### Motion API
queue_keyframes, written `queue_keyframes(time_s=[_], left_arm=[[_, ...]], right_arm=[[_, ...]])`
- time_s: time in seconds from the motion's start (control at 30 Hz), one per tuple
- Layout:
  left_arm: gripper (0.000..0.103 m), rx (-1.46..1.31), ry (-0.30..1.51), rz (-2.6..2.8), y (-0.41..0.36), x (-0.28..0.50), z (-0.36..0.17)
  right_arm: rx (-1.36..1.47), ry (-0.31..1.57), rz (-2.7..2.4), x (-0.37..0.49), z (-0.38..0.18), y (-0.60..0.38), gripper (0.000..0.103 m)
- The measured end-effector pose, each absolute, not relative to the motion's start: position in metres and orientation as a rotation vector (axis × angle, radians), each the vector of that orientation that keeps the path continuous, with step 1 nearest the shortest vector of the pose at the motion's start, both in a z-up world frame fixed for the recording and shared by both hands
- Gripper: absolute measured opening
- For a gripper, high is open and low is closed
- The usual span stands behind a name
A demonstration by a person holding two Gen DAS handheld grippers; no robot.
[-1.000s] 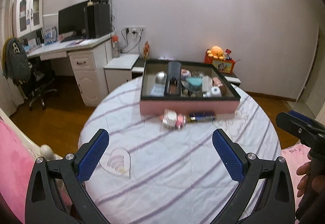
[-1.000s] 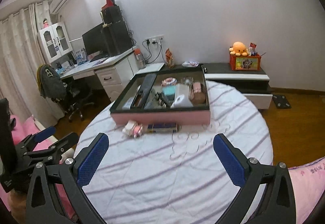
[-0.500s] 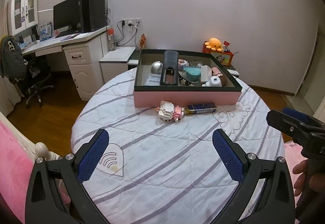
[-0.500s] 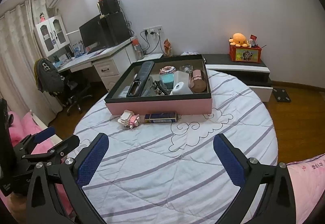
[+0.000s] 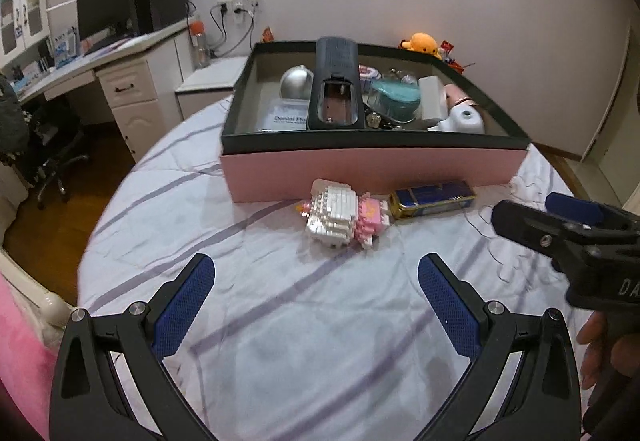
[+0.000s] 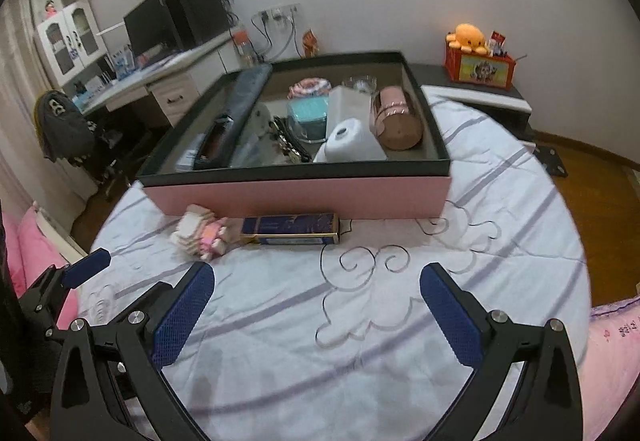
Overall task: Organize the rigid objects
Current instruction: 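Grasp the white-and-pink block figure with left tool while right tool grasps blue printed box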
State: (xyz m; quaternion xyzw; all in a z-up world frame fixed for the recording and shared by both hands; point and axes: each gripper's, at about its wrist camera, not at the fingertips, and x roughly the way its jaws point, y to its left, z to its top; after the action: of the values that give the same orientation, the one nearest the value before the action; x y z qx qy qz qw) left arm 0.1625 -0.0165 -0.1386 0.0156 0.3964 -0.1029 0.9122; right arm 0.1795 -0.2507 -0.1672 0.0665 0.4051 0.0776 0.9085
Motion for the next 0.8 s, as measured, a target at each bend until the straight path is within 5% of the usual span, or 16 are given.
queue_keyframes(time_s=[0.43, 0.7, 0.8], left_arm=[[0.1, 0.001, 0.916, -0.219, -0.026, 0.218, -0.164], [0.072, 0.016, 0.901, -0.219, -0.012, 0.214, -0.162], [0.072, 0.009, 0.898, -0.224, -0.007, 0.214, -0.161]], right_arm=[[0.159, 0.899, 0.161, 0.215, -0.191, -0.253, 0.103], [0.142, 0.92, 0.197, 0.225, -0.196, -0.228, 0.103], [0.133, 0.92, 0.176, 0.228, -0.198, -0.22, 0.103]])
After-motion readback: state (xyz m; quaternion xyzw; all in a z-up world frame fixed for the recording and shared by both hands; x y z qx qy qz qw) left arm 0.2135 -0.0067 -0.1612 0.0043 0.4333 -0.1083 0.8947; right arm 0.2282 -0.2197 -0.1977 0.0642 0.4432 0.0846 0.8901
